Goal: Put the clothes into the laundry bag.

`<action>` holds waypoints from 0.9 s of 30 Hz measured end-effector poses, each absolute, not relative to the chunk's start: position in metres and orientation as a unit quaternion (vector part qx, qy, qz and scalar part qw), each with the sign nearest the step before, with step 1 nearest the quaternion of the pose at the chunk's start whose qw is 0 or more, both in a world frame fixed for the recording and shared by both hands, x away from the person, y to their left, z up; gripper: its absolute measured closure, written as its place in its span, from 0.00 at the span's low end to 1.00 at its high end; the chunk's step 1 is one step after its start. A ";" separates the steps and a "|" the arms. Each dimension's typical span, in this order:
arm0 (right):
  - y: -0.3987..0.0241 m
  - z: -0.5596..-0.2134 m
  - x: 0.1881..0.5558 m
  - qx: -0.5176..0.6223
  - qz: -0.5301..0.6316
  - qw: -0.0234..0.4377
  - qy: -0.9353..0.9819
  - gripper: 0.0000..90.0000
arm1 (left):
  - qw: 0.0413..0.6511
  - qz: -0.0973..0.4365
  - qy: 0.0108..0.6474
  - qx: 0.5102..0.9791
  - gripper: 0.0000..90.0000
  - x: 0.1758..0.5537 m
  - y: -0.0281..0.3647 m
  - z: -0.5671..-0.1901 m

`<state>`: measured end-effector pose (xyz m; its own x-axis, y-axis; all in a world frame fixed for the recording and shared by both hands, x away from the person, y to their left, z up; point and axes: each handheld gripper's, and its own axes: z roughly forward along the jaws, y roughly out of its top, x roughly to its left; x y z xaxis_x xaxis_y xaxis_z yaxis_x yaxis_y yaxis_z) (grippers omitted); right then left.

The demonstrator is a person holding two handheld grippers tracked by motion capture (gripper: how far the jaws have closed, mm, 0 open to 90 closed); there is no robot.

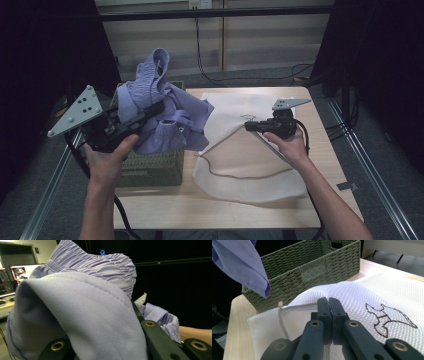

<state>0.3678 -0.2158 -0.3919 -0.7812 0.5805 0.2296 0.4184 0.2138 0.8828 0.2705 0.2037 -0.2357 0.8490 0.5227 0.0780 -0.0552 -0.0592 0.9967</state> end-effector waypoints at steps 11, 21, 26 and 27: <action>-0.214 -0.392 0.368 0.321 0.538 0.075 0.776 0.99 | 0.657 0.190 0.158 0.713 0.89 0.277 0.173 -0.248; -0.214 -0.392 0.368 0.320 0.539 0.073 0.776 0.99 | 0.644 0.161 0.148 0.733 0.89 0.284 0.148 -0.261; -0.213 -0.392 0.368 0.320 0.537 0.073 0.777 0.99 | 0.636 0.153 0.144 0.742 0.89 0.284 0.143 -0.263; -0.213 -0.392 0.368 0.320 0.537 0.073 0.777 0.99 | 0.638 0.152 0.144 0.741 0.89 0.284 0.142 -0.264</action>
